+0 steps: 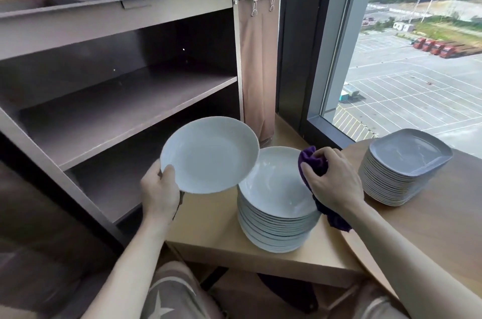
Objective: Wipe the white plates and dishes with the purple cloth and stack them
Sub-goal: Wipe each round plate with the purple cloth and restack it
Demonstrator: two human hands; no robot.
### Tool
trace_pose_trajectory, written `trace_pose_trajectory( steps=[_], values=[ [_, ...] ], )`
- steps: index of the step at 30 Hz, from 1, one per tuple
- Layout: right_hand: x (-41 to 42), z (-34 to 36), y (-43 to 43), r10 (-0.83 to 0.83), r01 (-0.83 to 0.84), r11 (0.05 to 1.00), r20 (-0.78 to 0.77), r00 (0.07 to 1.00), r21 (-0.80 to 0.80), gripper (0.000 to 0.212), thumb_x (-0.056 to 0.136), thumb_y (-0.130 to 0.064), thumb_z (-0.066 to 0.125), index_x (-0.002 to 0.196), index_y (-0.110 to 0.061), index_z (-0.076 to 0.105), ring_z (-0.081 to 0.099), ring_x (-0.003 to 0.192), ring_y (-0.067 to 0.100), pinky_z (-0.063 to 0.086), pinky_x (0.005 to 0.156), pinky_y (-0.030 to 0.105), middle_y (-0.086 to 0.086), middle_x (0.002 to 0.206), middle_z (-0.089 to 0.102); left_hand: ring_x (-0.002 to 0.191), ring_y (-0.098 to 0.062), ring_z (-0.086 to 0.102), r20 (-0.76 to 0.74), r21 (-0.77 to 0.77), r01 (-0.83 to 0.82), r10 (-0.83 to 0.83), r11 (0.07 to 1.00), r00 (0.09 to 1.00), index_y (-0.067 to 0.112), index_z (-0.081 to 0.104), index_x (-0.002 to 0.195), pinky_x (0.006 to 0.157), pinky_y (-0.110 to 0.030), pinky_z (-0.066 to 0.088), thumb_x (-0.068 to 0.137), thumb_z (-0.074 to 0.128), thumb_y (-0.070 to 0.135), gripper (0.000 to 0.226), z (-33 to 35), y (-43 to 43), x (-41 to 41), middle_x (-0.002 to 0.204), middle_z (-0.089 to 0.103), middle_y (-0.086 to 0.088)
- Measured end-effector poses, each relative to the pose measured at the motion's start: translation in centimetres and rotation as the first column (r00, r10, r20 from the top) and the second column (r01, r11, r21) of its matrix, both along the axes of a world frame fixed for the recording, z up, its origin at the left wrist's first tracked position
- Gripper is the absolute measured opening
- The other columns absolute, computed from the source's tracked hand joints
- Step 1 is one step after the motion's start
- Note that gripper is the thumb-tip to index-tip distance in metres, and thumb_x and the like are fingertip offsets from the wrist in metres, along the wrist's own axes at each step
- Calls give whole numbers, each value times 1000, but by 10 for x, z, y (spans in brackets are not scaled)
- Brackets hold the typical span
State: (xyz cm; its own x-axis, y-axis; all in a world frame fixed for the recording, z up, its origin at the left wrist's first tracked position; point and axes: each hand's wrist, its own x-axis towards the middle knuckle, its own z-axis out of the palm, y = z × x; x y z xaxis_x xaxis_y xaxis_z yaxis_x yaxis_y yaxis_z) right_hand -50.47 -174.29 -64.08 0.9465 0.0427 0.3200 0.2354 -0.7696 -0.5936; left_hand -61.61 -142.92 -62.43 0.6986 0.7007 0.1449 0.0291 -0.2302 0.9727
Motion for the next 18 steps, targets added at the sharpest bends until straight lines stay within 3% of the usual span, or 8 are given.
trace_pose_trajectory(
  steps=[4,7,11,15,18],
  values=[
    [-1,2,5,17,-19,988,-12,1000,-155,35,91,-58,60,113,-32,56,54,89,19,50,72,38,-10,107,55,78,-36,63,-18,-84,-204,203,975,979,29,69,97,55,-39,50,88,41,20,30,-30,18,-5,94,71,-2],
    [-1,4,9,9,-14,973,-23,1000,-231,37,91,-61,58,114,-32,56,55,85,19,50,69,37,-11,104,53,97,-48,66,-152,-96,-326,310,941,939,16,64,115,77,-57,57,91,37,18,36,-64,22,-3,111,70,-18],
    [-1,6,12,-2,-4,964,-23,1000,-266,36,91,-60,56,111,-31,58,54,82,23,42,67,34,-8,103,55,120,-37,61,-331,-65,-412,370,909,868,16,53,143,100,-52,52,104,38,21,42,-105,16,-3,135,63,-10],
    [-2,5,14,-4,-3,943,-19,1000,-333,39,92,-60,55,114,-28,57,50,80,23,40,66,35,-7,99,49,125,-38,59,-391,-11,-383,348,924,852,14,43,150,94,-41,47,108,38,20,43,-135,4,-8,139,61,-13],
    [-3,3,14,-4,2,933,-4,1000,-359,40,93,-59,55,115,-26,56,48,78,23,38,65,34,-8,96,43,125,-38,59,-421,3,-373,340,928,841,15,39,153,95,-42,47,109,37,21,45,-150,-2,-10,140,61,-13]
  ],
)
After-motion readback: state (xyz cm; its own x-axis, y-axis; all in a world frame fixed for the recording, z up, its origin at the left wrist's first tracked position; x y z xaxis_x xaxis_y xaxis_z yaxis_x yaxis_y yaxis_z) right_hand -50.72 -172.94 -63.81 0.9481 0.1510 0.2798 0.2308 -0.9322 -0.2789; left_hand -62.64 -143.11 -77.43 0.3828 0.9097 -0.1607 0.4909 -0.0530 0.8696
